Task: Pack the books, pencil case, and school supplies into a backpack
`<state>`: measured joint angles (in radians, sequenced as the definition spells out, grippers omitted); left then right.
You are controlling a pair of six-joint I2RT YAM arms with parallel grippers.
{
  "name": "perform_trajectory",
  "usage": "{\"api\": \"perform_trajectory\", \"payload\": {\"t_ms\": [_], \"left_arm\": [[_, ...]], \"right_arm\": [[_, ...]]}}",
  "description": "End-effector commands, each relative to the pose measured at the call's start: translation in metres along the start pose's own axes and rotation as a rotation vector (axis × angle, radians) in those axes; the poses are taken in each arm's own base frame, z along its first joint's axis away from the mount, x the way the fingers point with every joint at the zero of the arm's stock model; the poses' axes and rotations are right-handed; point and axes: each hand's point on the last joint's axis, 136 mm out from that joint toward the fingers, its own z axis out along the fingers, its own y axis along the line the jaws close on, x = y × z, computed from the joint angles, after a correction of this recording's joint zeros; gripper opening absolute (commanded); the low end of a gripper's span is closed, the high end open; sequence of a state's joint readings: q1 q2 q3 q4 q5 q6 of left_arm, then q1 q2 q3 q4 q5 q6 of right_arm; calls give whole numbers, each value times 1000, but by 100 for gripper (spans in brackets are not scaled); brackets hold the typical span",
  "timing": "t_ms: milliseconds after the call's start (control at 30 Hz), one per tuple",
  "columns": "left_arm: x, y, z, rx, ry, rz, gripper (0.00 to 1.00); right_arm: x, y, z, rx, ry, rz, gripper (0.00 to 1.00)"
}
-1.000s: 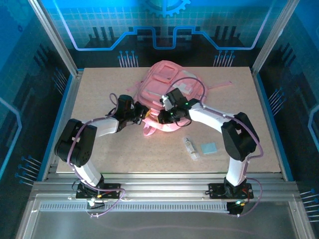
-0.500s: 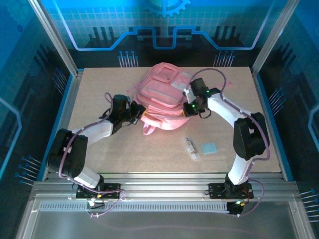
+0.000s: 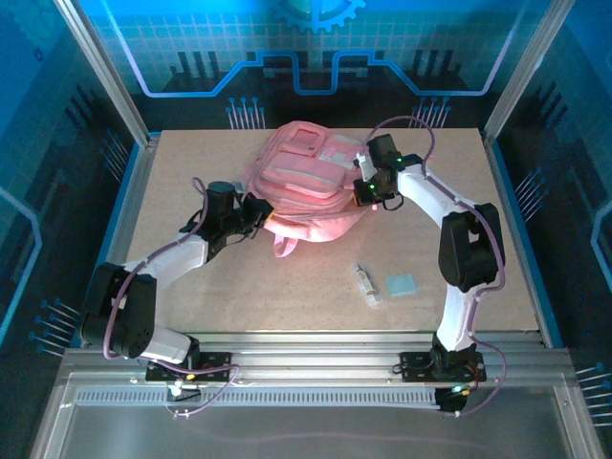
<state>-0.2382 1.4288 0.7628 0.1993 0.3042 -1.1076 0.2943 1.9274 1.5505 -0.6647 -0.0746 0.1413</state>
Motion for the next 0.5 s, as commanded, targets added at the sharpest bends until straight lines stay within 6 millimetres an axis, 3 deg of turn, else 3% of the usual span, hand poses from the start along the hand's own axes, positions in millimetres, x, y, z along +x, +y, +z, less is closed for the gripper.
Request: {"api": "perform_trajectory", "payload": {"t_ms": [0,33,100,233,333,467], "left_arm": [[-34,15,-24,-80,-126,25,0],[-33,13,-23,-76,-119,29,0],[-32,12,-21,-68,-108,29,0],[-28,16,-18,-74,-95,28,0],[-24,20,-15,-83,-86,32,0],[-16,25,-9,-90,-67,30,0]], "right_arm": [[-18,-39,-28,59,-100,90,26],[-13,-25,-32,-6,-105,86,38],[-7,-4,-43,-103,-130,83,52],[-1,22,-63,-236,-185,100,70],[-8,41,-70,-300,-216,97,76],[-19,70,-60,-340,-236,73,80]]}}
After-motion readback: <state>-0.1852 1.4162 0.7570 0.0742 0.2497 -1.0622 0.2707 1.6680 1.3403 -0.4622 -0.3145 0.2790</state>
